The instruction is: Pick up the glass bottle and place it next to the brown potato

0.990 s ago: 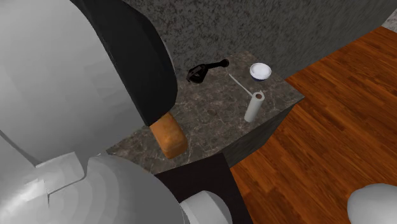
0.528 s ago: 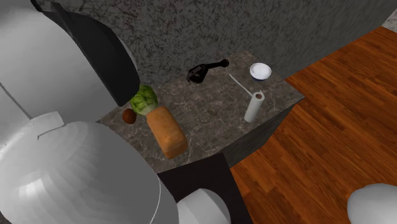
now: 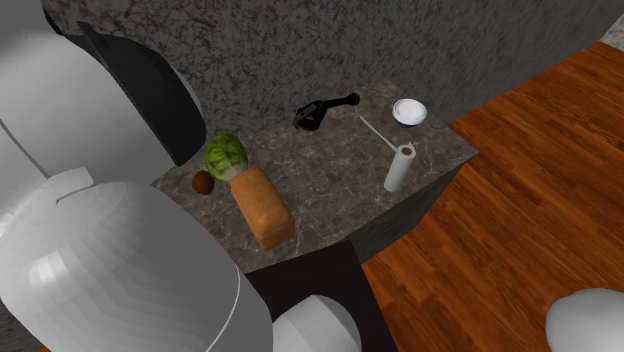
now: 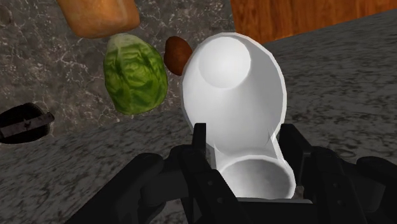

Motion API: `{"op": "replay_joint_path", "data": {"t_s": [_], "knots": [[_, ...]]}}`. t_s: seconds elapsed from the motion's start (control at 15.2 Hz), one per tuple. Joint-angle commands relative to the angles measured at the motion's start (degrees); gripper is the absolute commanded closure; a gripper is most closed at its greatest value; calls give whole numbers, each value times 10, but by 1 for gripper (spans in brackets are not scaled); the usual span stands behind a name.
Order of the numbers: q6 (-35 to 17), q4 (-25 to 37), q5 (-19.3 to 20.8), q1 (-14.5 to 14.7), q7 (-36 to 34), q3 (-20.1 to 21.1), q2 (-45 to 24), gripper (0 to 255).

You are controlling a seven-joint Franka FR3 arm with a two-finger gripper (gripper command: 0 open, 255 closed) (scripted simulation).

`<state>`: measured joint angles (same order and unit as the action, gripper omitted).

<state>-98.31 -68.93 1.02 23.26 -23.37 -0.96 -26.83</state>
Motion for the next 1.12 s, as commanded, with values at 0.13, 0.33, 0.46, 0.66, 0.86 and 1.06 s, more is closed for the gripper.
{"op": "replay_joint_path", "data": {"t_s": [0.13,0.33,0.46,0.66,0.86,1.06], "knots": [[-32,-33,0,1,-1,0,2,255],[-56,-58,0,1,-2,0,3,255],[-71,-74,1,1,-2,0,3,255],[-93,-95,1,1,-3,0,2,255],[-115,-114,1,1,-3,0,0,255],[-136,-132,1,1,-4,0,-4,255]]}}
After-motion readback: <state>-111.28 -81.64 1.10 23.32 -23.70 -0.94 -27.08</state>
